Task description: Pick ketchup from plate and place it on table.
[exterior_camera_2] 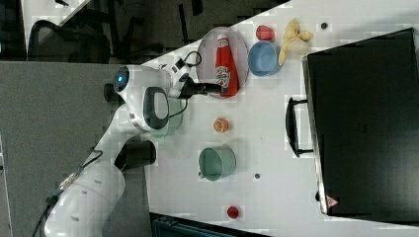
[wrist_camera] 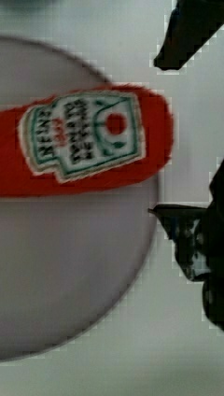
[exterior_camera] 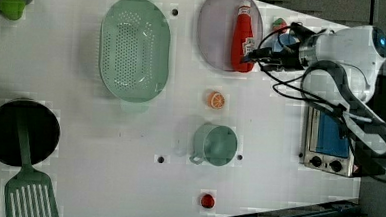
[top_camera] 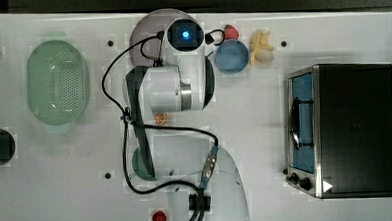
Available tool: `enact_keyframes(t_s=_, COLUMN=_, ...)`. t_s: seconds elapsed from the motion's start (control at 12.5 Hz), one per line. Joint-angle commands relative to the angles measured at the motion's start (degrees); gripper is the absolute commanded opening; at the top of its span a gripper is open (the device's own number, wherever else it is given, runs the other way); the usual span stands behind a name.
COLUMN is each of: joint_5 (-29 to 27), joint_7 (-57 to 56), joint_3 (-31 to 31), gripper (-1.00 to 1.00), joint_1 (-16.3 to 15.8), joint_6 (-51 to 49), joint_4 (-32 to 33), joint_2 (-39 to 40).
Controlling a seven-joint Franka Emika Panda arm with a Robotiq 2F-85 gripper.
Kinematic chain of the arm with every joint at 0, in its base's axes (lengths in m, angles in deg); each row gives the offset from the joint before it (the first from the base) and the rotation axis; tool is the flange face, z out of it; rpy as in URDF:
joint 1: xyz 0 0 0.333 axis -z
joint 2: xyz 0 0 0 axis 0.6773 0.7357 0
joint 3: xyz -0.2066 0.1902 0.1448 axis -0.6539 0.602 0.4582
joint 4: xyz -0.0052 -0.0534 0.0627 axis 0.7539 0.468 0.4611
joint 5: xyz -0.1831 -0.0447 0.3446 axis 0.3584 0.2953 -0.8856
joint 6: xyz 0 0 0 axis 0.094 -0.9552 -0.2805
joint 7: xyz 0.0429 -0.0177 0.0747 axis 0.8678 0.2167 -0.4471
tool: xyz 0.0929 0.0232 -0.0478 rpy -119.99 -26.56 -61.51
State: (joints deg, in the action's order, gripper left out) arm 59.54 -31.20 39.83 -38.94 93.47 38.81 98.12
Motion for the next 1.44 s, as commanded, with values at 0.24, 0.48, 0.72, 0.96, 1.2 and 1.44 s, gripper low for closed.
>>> enact_keyframes(t_s=0.24, joint_5=1.76, joint_7=-8.29, joint_3=-0.08, gripper=1.00, joint_1=-0.74, joint_6=0.23, joint_4=-8.66, joint_2=6.01)
enact_keyframes(t_s=0.48, joint_5=4.10, joint_7=-8.31, joint_3=-0.10, gripper=1.00, joint_1=-1.29, joint_6=3.74, joint_4=-11.61, joint_2=10.01)
enact_keyframes(t_s=0.72, joint_5=5.07, joint_7=-8.29, joint_3=-0.13, gripper=1.00, joint_1=-1.49, joint_6=7.01, joint_4=-13.09, joint_2=13.23)
enact_keyframes(t_s=0.96, joint_5=5.07, joint_7=-8.27, joint_3=-0.14, gripper=0.91, joint_1=-1.56, joint_6=8.81, joint_4=-13.37, joint_2=14.19)
enact_keyframes(t_s=1.2, joint_5=5.07, joint_7=-8.06, joint_3=-0.10, gripper=0.19, joint_1=-1.58, joint_6=8.68, joint_4=-13.27, joint_2=13.97)
enact_keyframes(t_s=1.44, joint_5=4.96, joint_7=-7.61, joint_3=-0.04, gripper=0.18, joint_1=-1.54, joint_6=8.70, joint_4=-13.31, joint_2=12.28)
